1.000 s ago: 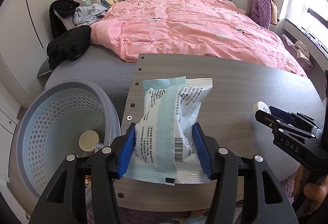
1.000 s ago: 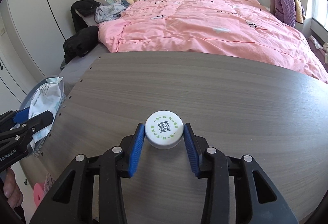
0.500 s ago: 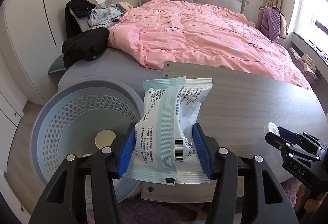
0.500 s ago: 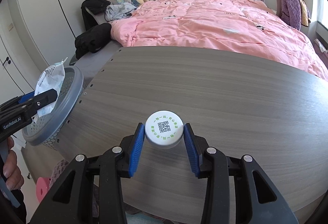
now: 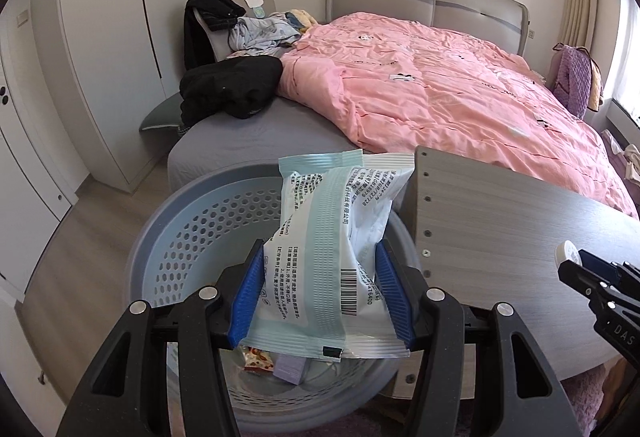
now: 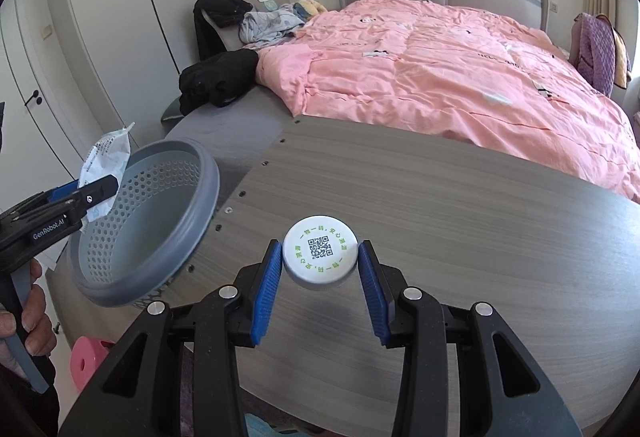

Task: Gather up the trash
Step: 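Carry the packet and white tin over the blue basket with both tools, then open both tools to drop the packet and tin into the basket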

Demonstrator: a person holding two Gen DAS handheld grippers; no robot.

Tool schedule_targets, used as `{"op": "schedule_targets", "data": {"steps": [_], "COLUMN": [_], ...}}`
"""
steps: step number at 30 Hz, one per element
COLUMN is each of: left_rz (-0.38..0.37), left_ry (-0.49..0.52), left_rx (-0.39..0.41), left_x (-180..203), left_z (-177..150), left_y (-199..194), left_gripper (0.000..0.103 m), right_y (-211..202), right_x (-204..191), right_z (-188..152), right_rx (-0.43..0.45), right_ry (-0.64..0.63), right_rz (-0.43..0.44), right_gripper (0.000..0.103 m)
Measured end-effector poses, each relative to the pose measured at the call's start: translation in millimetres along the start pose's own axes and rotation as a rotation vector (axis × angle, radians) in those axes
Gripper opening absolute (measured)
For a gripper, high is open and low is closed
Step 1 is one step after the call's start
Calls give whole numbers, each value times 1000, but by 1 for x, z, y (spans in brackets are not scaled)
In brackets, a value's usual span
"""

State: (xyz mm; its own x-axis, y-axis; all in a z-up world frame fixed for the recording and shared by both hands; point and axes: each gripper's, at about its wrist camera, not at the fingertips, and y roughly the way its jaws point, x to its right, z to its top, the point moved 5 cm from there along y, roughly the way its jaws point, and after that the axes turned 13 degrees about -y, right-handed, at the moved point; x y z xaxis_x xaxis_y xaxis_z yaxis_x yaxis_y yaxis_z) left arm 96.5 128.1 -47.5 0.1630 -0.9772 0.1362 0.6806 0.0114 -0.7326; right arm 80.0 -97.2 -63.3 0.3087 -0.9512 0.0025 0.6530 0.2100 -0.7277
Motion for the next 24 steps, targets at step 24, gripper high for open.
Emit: {"op": "schedule_targets", "data": {"steps": [24], "left_rz": [131], "left_ry": [-115], "left_rx": [-33], "left_x": [-87], "left_z": [3], "left_y": [30], "left_gripper": [53], "right_y": [63], "right_x": [-124], "right_z": [64], "right_rx": [-26], "right_ry": [-204], "right_rz": [223], "right_gripper": [40]}}
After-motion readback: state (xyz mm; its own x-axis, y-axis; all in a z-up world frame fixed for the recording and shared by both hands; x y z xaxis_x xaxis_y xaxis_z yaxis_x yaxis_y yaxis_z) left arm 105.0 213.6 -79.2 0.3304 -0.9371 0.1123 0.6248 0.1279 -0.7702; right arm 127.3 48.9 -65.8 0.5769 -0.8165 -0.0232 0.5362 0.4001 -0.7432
